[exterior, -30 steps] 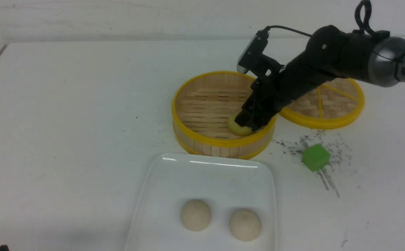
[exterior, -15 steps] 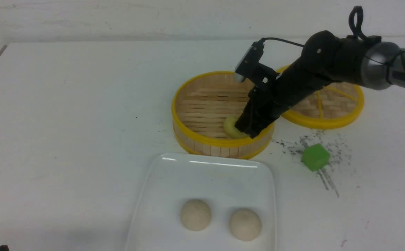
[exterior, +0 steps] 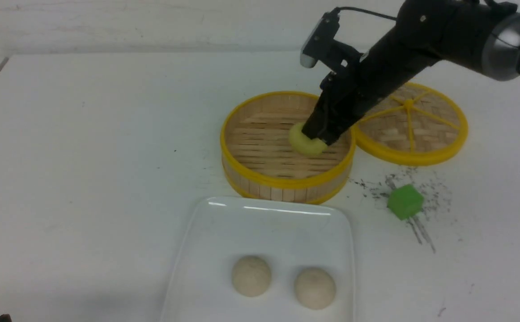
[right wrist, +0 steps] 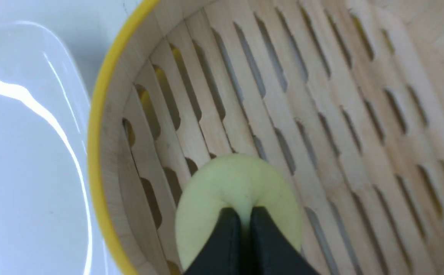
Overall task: Put the steamed buns into the plate on the white tablecloth.
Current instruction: 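Move the steamed bun from the bamboo steamer onto the white plate with the right gripper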
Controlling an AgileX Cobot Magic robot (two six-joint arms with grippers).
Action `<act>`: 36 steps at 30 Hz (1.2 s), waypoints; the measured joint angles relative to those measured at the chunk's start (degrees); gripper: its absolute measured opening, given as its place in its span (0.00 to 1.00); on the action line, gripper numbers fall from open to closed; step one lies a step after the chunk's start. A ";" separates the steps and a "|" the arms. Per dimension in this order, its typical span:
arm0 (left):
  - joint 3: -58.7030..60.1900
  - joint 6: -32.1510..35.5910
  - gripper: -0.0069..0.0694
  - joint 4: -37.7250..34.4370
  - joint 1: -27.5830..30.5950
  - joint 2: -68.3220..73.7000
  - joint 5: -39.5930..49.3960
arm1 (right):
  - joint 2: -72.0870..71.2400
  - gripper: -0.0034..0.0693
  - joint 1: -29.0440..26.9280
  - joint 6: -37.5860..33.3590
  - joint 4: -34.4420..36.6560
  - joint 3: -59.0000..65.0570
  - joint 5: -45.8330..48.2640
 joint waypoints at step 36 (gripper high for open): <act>0.00 0.00 0.41 0.00 0.00 0.00 0.00 | -12.58 0.07 6.72 11.38 -1.89 11.83 18.85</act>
